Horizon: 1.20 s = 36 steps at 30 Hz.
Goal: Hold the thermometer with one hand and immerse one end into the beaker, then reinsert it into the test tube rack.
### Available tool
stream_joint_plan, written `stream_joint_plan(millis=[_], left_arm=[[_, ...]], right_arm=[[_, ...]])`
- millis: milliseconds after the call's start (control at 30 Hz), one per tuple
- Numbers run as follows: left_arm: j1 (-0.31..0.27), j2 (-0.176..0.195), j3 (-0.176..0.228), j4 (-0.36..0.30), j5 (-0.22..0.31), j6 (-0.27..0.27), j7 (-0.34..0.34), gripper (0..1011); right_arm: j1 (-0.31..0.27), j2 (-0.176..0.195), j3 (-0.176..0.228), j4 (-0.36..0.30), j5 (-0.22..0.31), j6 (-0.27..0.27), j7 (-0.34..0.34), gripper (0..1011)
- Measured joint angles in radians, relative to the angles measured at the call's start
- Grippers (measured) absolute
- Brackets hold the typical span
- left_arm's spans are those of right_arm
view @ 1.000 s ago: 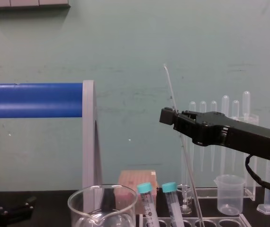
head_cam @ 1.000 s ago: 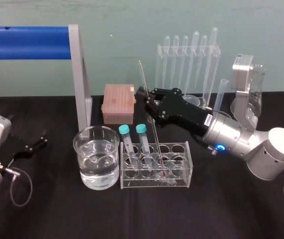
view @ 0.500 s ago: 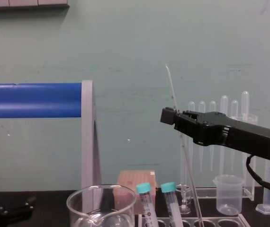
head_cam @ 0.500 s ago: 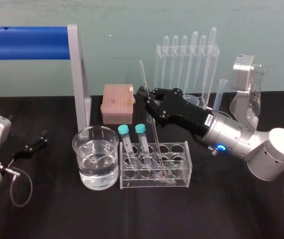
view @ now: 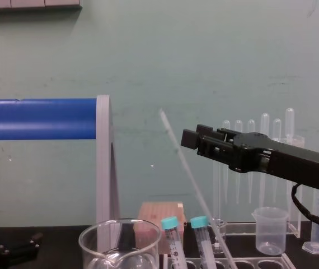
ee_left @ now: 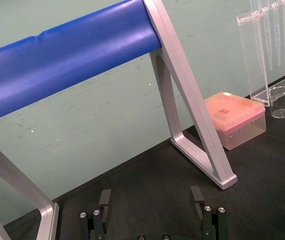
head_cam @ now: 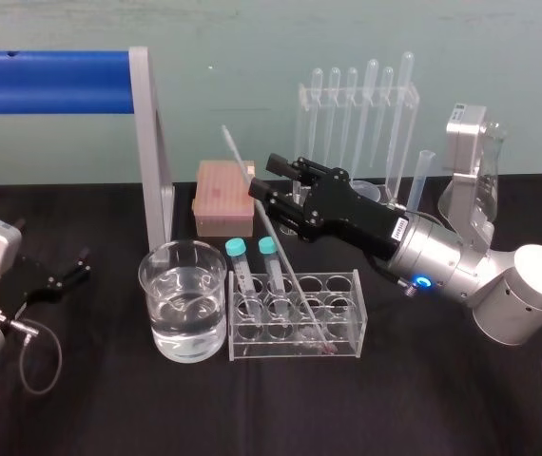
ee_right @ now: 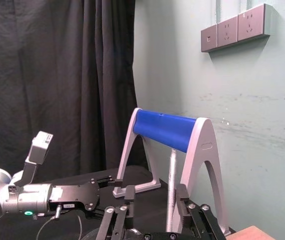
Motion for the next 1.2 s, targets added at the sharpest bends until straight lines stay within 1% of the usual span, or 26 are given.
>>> stream_joint_plan(millis=[33,100,133,233,267,333,400,433,467,500,533,567,633,700,733,767,800,833,933,967,1033,1200], left_arm=[[0.0,0.0,0.0,0.0,0.0,0.0,0.0,1008],[0.0,0.0,0.0,0.0,0.0,0.0,0.0,1008],[0.0,0.0,0.0,0.0,0.0,0.0,0.0,1008],[0.0,0.0,0.0,0.0,0.0,0.0,0.0,1008],[0.0,0.0,0.0,0.0,0.0,0.0,0.0,1008],[0.0,0.0,0.0,0.0,0.0,0.0,0.0,1008],[0.0,0.0,0.0,0.0,0.0,0.0,0.0,1008],[0.0,0.0,0.0,0.0,0.0,0.0,0.0,1008],[0.0,0.0,0.0,0.0,0.0,0.0,0.0,1008],[0.0,0.0,0.0,0.0,0.0,0.0,0.0,1008],[0.0,0.0,0.0,0.0,0.0,0.0,0.0,1008],[0.0,0.0,0.0,0.0,0.0,0.0,0.0,1008],[0.0,0.0,0.0,0.0,0.0,0.0,0.0,1008],[0.0,0.0,0.0,0.0,0.0,0.0,0.0,1008],[0.0,0.0,0.0,0.0,0.0,0.0,0.0,1008],[0.0,0.0,0.0,0.0,0.0,0.0,0.0,1008],[0.0,0.0,0.0,0.0,0.0,0.0,0.0,1008],[0.0,0.0,0.0,0.0,0.0,0.0,0.0,1008],[0.0,0.0,0.0,0.0,0.0,0.0,0.0,1008],[0.0,0.0,0.0,0.0,0.0,0.0,0.0,1008],[0.0,0.0,0.0,0.0,0.0,0.0,0.0,1008],[0.0,0.0,0.0,0.0,0.0,0.0,0.0,1008]], right_arm=[[0.0,0.0,0.0,0.0,0.0,0.0,0.0,526],[0.0,0.0,0.0,0.0,0.0,0.0,0.0,589],[0.0,0.0,0.0,0.0,0.0,0.0,0.0,650],[0.0,0.0,0.0,0.0,0.0,0.0,-0.001,707],[0.0,0.0,0.0,0.0,0.001,0.0,-0.001,762],[0.0,0.0,0.0,0.0,0.001,0.0,-0.001,805],[0.0,0.0,0.0,0.0,0.001,0.0,-0.001,877],[-0.001,0.0,0.001,-0.001,0.001,0.001,-0.003,892],[-0.011,-0.002,0.017,-0.012,0.009,0.008,-0.033,911],[-0.018,-0.003,0.028,-0.018,0.013,0.012,-0.055,956],[-0.026,-0.005,0.041,-0.026,0.017,0.016,-0.079,971],[-0.044,-0.008,0.071,-0.04,0.019,0.023,-0.14,998],[-0.062,-0.009,0.096,-0.048,0.014,0.026,-0.202,1002],[-0.083,-0.007,0.121,-0.056,-0.004,0.028,-0.274,1003],[-0.11,-0.004,0.146,-0.065,-0.029,0.042,-0.364,1002],[-0.124,-0.002,0.157,-0.069,-0.042,0.05,-0.407,1003],[-0.151,0.001,0.174,-0.074,-0.068,0.067,-0.483,1002],[-0.162,0.001,0.18,-0.074,-0.08,0.075,-0.515,1003],[-0.194,0.002,0.193,-0.075,-0.11,0.097,-0.589,1003],[-0.211,0.0,0.199,-0.075,-0.124,0.111,-0.623,1002],[-0.227,-0.005,0.205,-0.072,-0.138,0.128,-0.658,1003],[-0.224,-0.005,0.204,-0.071,-0.137,0.126,-0.652,1003]])
